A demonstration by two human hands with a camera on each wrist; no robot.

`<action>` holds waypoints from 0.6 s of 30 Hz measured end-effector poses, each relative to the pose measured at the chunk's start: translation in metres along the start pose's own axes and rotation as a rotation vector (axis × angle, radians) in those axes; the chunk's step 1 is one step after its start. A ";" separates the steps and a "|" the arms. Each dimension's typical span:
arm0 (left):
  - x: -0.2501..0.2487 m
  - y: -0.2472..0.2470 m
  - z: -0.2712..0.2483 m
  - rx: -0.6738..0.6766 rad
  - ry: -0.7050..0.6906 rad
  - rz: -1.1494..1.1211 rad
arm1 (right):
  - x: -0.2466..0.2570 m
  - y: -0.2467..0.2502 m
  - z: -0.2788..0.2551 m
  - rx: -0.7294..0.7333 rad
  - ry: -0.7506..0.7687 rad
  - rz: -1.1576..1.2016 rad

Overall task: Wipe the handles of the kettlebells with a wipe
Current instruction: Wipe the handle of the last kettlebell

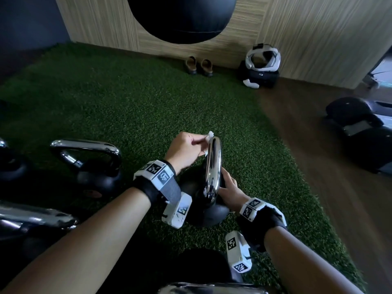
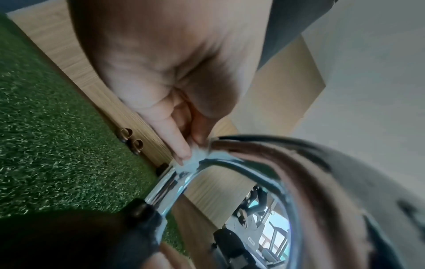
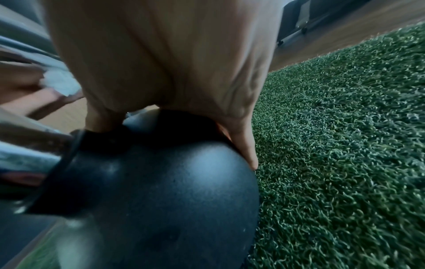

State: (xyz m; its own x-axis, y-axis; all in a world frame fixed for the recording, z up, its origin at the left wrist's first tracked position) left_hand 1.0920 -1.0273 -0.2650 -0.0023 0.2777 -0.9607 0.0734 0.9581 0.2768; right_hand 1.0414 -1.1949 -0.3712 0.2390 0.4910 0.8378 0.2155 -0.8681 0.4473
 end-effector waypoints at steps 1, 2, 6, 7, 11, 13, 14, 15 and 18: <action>0.000 0.000 -0.002 0.002 0.003 -0.066 | 0.001 0.000 -0.001 -0.002 -0.002 -0.003; -0.001 0.001 -0.005 0.012 0.020 -0.118 | 0.001 0.000 -0.002 -0.004 0.000 -0.017; -0.007 0.001 -0.015 0.046 0.057 -0.200 | 0.003 0.000 -0.004 -0.004 -0.005 -0.008; -0.009 0.002 -0.021 0.036 0.050 -0.236 | 0.003 0.000 -0.005 0.000 -0.013 -0.009; -0.008 0.002 -0.045 0.066 -0.020 -0.400 | 0.001 0.002 -0.004 0.010 -0.013 -0.017; -0.007 0.003 -0.045 0.072 0.008 -0.449 | 0.004 0.001 -0.006 0.011 -0.009 -0.014; -0.007 0.003 -0.045 0.071 0.036 -0.465 | 0.004 0.001 -0.006 0.006 -0.005 0.000; -0.007 0.003 -0.045 0.075 0.056 -0.476 | 0.005 0.001 -0.007 -0.003 -0.002 0.006; 0.002 0.003 -0.059 0.139 0.099 -0.515 | 0.006 0.000 -0.008 -0.005 0.000 -0.008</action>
State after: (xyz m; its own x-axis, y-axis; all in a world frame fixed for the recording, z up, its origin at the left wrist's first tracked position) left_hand 1.0334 -1.0201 -0.2649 -0.1662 -0.2136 -0.9627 0.1687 0.9557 -0.2412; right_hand 1.0352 -1.1928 -0.3635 0.2377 0.4981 0.8339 0.2131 -0.8644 0.4555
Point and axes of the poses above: each hand's wrist, its own z-axis towards the middle knuckle, its own y-axis out of the back of the hand, x = y × z, the point moved 8 cm from there along z, towards the middle knuckle, and after that the axes turned 1 degree about y, right-handed, at the moved point
